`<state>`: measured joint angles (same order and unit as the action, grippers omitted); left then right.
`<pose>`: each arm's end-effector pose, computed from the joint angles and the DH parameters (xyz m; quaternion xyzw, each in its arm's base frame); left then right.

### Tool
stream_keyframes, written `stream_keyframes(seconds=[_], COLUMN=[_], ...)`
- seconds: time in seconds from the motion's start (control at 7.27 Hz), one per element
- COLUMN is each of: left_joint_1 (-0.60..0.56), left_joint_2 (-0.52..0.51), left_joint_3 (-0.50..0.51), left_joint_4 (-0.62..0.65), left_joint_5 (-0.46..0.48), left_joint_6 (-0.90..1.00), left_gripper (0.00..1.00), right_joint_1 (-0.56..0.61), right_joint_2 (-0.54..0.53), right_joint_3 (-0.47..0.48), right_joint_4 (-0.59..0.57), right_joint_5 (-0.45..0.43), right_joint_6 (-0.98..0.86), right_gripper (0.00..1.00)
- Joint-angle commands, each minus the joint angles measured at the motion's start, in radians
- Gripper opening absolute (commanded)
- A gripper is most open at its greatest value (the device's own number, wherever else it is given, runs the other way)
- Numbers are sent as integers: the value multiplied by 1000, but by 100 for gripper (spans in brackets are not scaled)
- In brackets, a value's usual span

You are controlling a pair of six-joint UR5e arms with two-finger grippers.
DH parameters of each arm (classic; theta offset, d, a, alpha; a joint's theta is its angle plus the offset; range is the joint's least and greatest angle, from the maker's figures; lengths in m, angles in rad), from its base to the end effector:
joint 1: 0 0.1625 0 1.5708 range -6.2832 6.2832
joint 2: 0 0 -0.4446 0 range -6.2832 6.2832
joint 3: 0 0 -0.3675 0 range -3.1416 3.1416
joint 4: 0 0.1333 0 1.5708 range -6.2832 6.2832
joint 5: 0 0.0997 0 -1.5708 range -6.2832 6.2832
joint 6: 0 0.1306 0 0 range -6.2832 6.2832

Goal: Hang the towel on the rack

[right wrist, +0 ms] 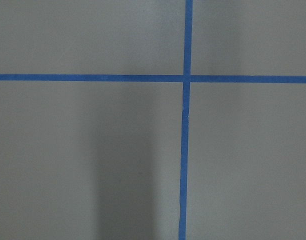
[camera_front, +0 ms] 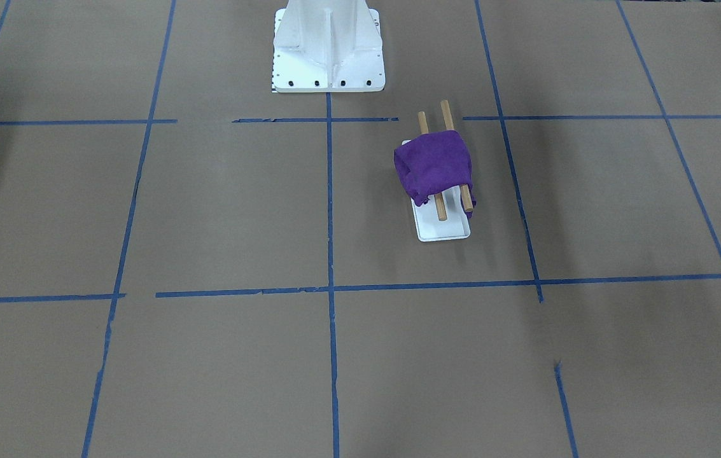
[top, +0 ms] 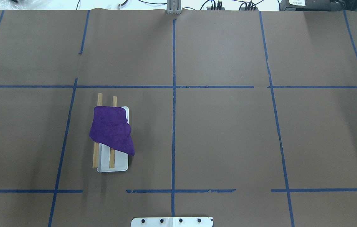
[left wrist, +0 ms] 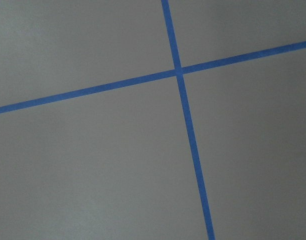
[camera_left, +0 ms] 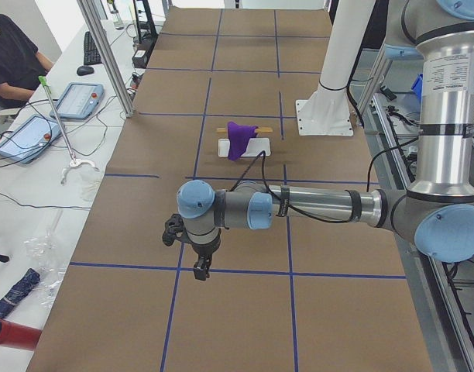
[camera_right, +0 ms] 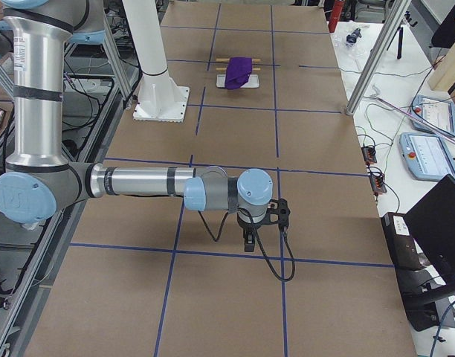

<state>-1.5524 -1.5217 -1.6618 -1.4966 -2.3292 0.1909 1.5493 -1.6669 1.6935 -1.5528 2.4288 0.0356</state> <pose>-0.0353 -0.4427 0.6891 0.0169 0.3700 0.0911 0.9244 0.0253 -0.4288 0.6762 0.0084 -0.4163 -0.0029 0.9092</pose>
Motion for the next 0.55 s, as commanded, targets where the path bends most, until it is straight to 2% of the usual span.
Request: stream_keyframes(seconds=[0.0, 0.41], left_joint_1=[0, -3], left_joint_2=[-11, -18], left_joint_3=[-9, -9], left_joint_4=[64, 59], left_joint_5=[-50, -45], left_joint_6=[-16, -59], left_gripper=[100, 100], right_joint_1=[2, 20], right_joint_2=[-1, -1], right_joint_3=[-2, -3], right_joint_4=[-1, 0], right_joint_5=[4, 3], right_joint_6=[1, 0], right_gripper=[100, 100])
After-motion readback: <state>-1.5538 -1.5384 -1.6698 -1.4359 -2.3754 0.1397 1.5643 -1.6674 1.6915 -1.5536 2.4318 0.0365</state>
